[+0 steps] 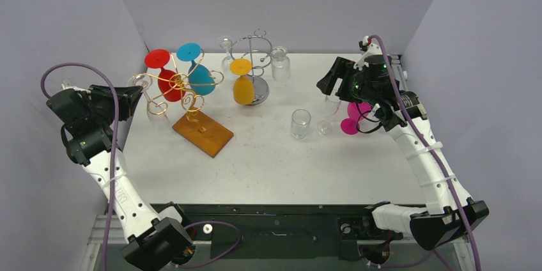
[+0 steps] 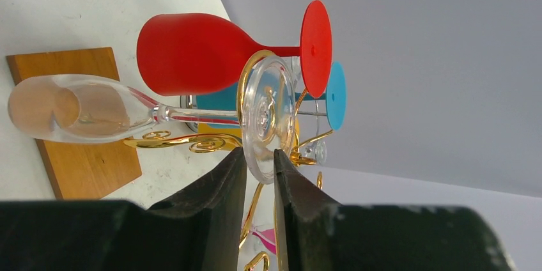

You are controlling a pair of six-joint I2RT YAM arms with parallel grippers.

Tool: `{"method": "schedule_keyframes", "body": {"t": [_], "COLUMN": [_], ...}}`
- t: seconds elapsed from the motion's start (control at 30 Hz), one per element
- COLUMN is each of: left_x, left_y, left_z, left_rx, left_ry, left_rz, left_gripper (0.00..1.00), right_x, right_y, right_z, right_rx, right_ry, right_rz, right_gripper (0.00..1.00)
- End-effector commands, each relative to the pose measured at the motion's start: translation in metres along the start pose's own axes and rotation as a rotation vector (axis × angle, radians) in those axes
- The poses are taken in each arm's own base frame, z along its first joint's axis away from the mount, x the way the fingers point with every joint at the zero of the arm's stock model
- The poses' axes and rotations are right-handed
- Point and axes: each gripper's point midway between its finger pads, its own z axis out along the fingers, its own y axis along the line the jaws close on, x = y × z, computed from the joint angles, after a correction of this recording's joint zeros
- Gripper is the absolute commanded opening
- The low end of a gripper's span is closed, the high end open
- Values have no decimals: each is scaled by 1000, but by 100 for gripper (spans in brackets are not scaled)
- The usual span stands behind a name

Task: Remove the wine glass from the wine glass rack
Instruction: Pick up the wine glass from the wine rack.

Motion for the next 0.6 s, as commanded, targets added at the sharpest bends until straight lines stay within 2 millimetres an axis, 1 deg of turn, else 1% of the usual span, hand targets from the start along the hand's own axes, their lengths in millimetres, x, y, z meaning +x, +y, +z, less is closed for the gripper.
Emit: {"method": "schedule_keyframes", "body": {"t": [0.0, 0.1, 0.27, 0.47, 0.57], "left_x": [2, 2, 1, 2, 1], "left_y": [-8, -8, -10, -16, -19], "left_z": [-5, -4, -2, -3, -3], "left_rx": [34, 37, 57, 87, 103], "left_ry": [-1, 1, -2, 5, 5], "left_rz": [14, 4, -13, -30, -41], "left_gripper": [18, 16, 10, 0, 0], "right_x": [-8, -8, -8, -8, -8], "right_y": [3, 3, 3, 2, 2], "right_z": [1, 1, 1, 2, 2], "right_rx": [-6, -7, -6, -3, -3], "right_ry": [-40, -41, -40, -37, -38], "right_rz": [-12, -12, -11, -9, -8], "right_gripper": [72, 72, 71, 71, 71]}}
